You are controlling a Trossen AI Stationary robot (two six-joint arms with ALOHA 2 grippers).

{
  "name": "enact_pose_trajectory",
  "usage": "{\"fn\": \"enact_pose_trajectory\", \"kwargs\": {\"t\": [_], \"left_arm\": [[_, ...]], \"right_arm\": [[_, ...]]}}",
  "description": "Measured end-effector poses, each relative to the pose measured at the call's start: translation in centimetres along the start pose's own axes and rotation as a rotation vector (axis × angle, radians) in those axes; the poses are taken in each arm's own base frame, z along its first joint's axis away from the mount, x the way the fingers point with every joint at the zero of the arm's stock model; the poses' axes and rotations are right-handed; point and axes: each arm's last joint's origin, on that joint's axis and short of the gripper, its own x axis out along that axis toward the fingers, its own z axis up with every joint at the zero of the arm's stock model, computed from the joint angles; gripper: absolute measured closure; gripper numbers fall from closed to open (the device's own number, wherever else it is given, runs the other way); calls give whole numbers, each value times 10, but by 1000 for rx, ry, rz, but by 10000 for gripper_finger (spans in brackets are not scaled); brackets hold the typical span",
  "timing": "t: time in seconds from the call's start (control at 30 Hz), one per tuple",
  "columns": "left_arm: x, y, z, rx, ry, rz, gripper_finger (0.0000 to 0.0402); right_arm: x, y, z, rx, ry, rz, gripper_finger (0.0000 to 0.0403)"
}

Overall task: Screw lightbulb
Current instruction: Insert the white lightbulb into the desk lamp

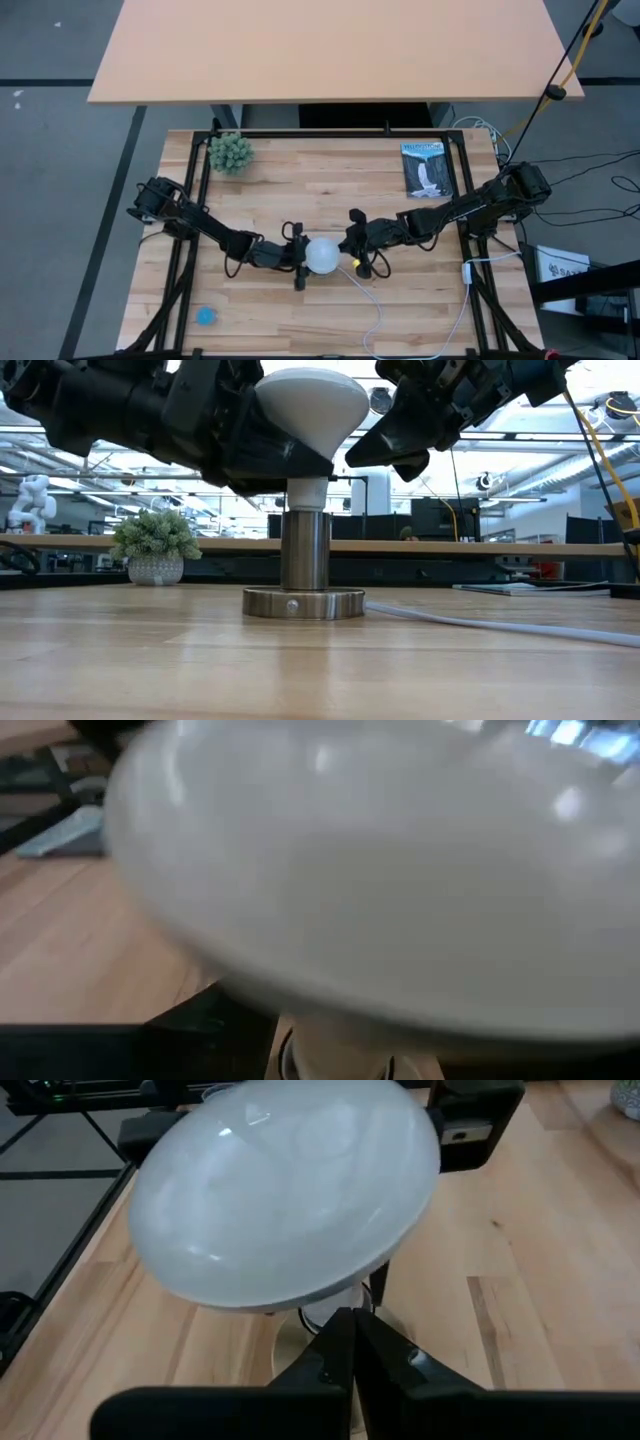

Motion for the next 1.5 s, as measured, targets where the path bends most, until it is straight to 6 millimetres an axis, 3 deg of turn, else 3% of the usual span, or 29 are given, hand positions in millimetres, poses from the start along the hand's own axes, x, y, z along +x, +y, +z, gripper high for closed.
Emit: {"fn": "enact_pose_trajectory", "kwargs": {"t": [1.5], "left_arm": [[0, 1, 0, -13, 0, 5, 182]], "right_arm": [[0, 0, 0, 25, 0, 0, 403]]}}
